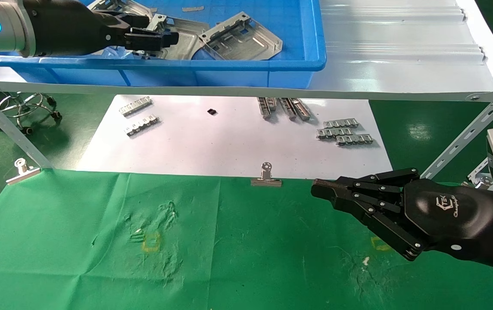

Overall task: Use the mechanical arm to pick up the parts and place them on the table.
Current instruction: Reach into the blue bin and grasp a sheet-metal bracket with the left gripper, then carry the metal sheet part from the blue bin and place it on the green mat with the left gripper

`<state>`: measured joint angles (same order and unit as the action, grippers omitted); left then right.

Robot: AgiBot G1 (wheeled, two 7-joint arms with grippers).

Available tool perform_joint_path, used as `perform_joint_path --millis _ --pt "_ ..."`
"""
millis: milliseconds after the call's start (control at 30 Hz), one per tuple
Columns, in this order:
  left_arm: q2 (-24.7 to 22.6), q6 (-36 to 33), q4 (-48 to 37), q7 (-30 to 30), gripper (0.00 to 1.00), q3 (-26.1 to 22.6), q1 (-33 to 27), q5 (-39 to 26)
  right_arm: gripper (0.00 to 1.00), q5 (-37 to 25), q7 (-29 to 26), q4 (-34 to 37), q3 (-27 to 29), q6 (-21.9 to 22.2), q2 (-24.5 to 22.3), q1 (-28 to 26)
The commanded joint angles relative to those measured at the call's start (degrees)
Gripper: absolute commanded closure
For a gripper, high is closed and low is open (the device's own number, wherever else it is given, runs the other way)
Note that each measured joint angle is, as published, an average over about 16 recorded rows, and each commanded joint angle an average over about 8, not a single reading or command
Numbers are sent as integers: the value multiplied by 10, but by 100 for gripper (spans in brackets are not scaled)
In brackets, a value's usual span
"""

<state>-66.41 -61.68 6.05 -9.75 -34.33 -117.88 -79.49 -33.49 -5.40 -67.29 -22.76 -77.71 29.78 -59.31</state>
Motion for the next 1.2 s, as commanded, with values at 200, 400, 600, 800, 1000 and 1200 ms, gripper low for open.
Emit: perform_joint_path --millis 200,400,600,800,1000,1200 --pt "-3 4 -10 13 100 -2 -4 -3 100 0 0 0 0 0 0 0" --pt "-3 4 -18 21 100 -4 -6 -7 100 0 0 0 0 0 0 0" --pt "-4 7 -23 27 100 -5 -8 -8 100 0 0 0 0 0 0 0" --pt "-6 17 -26 35 100 -4 -10 -7 100 0 0 0 0 0 0 0" --pt "-4 47 -22 54 100 3 -12 2 100 0 0 0 0 0 0 0" --pt "4 63 -10 75 100 22 -14 28 100 0 0 0 0 0 0 0"
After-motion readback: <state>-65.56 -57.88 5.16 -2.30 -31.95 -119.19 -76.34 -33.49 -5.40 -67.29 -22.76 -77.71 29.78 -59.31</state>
